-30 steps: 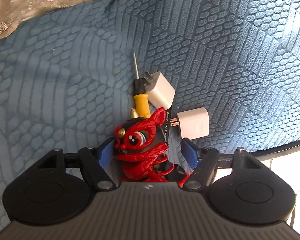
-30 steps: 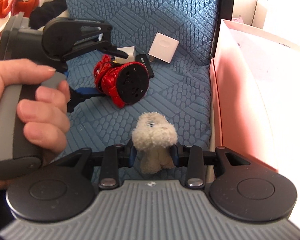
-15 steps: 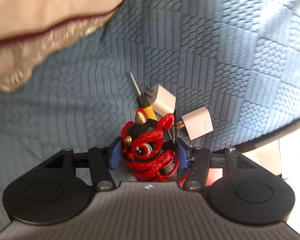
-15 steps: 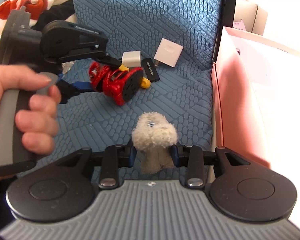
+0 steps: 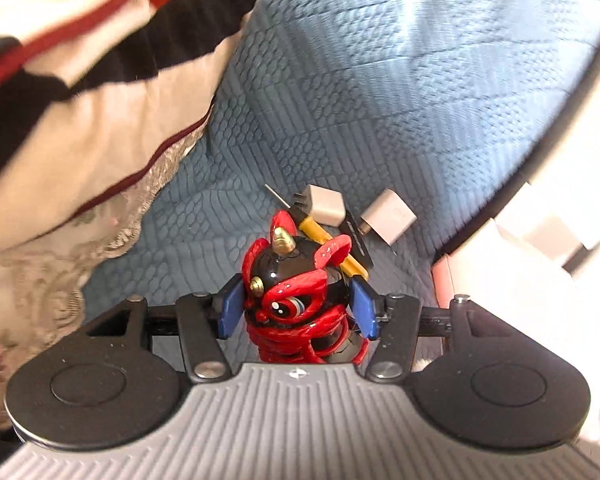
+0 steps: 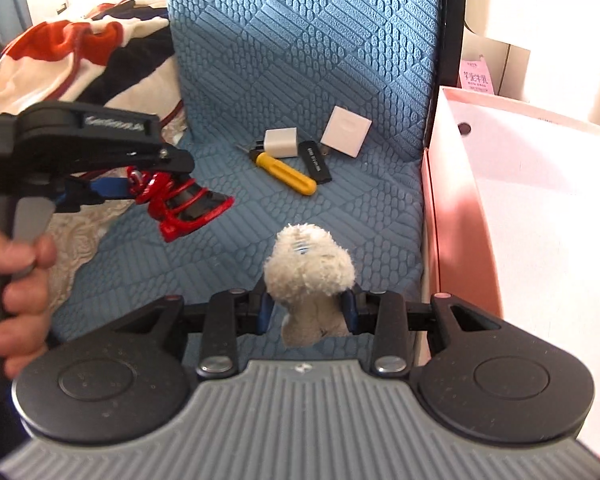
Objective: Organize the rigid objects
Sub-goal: 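Carry the lion toy and plush toy into the pink box and open both grippers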
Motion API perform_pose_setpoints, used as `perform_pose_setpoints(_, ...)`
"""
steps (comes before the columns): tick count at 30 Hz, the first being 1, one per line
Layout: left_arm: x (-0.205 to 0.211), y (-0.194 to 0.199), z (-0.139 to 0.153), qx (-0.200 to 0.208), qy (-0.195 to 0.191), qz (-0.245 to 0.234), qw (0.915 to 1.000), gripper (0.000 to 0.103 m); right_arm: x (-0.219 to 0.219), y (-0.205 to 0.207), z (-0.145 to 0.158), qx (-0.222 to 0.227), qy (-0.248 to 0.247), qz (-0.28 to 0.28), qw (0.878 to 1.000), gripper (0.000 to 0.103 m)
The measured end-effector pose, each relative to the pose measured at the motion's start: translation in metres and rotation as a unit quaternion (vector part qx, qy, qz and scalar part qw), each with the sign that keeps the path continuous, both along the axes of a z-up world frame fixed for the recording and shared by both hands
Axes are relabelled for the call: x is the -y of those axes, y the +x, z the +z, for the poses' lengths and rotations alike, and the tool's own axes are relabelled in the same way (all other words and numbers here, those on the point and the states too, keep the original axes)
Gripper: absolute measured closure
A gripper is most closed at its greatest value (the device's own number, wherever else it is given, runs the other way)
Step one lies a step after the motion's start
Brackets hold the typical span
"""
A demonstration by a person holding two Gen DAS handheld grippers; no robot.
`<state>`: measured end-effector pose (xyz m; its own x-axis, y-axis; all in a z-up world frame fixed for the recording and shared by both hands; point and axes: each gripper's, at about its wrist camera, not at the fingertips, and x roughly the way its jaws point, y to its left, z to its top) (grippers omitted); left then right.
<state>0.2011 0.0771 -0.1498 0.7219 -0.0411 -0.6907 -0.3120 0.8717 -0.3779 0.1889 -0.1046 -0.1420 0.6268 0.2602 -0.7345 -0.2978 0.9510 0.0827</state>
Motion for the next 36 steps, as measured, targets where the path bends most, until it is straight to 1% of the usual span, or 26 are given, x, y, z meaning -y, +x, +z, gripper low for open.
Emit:
perform_pose_setpoints(2,0.006,-0.009,0.009,0.004,0.012,-0.012,0.9999,0.042,0.002,-0.006,0.004,-0.002,0.008,-0.001,1.000,0.066)
perform_pose_setpoints(4,0.010,-0.017,0.020,0.014,0.013,-0.022,0.9996,0.042,0.005,-0.010,0.009,0.000,0.015,-0.001,1.000,0.066)
perform_pose_setpoints(10,0.033,-0.030,0.063,0.045,0.015,-0.036,0.9982,0.042,0.019,-0.016,0.041,0.030,0.027,-0.004,0.999,0.066)
perform_pose_setpoints(14,0.053,-0.025,0.092,0.066,0.012,-0.049,0.9966,0.042,0.034,-0.015,0.070,0.052,0.042,-0.015,0.998,0.066)
perform_pose_setpoints(19,0.081,-0.014,0.121,0.082,0.012,-0.068,0.9943,0.042,0.059,-0.010,0.102,0.075,0.046,-0.021,0.996,0.066)
perform_pose_setpoints(25,0.125,-0.004,0.158,0.107,0.009,-0.084,0.9907,0.042,0.101,-0.003,0.138,0.098,0.045,-0.034,0.994,0.066)
perform_pose_setpoints(28,0.146,0.000,0.171,0.118,0.012,-0.094,0.9885,0.042,0.124,-0.001,0.152,0.108,0.041,-0.044,0.992,0.066)
perform_pose_setpoints(30,0.158,0.005,0.176,0.122,0.013,-0.102,0.9872,0.042,0.141,0.001,0.155,0.110,0.038,-0.054,0.992,0.066)
perform_pose_setpoints(33,0.180,0.012,0.177,0.123,0.012,-0.111,0.9861,0.042,0.164,0.006,0.151,0.103,0.032,-0.070,0.992,0.066)
perform_pose_setpoints(36,0.200,0.018,0.168,0.118,0.008,-0.120,0.9858,0.042,0.187,0.009,0.141,0.091,0.026,-0.082,0.992,0.066)
